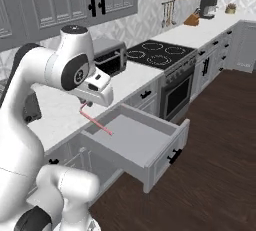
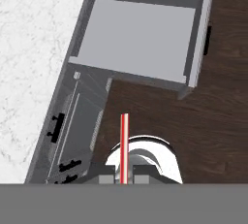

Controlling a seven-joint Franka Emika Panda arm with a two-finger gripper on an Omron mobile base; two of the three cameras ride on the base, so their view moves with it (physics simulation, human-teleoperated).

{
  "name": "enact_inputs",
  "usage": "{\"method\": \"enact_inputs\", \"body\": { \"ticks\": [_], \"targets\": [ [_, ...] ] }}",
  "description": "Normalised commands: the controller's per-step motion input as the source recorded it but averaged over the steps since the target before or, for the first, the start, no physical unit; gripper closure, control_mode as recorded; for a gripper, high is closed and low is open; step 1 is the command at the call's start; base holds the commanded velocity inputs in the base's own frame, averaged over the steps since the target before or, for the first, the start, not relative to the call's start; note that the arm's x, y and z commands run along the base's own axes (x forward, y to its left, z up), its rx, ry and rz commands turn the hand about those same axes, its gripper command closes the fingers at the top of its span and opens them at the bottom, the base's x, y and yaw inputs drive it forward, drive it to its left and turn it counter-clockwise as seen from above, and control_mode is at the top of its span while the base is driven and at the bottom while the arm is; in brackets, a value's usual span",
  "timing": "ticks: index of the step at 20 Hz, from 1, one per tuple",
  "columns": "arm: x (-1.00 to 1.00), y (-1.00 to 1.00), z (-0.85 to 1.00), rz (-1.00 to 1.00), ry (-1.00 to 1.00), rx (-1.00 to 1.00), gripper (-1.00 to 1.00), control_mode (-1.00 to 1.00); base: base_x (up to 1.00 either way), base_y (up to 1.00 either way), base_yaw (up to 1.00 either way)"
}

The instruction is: Take a straw from the drawer in front and place it inside the glass cup on the dining counter.

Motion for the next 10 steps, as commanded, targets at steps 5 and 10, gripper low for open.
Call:
{"method": "enact_inputs", "body": {
  "ticks": [5,10],
  "targets": [
    [0.0,0.0,0.0,0.0,0.0,0.0,1.0,1.0,-0.4,-0.34,-0.67],
    [0.0,0.0,0.0,0.0,0.0,0.0,1.0,1.0,0.0,-0.08,-0.92]
  ]
}}
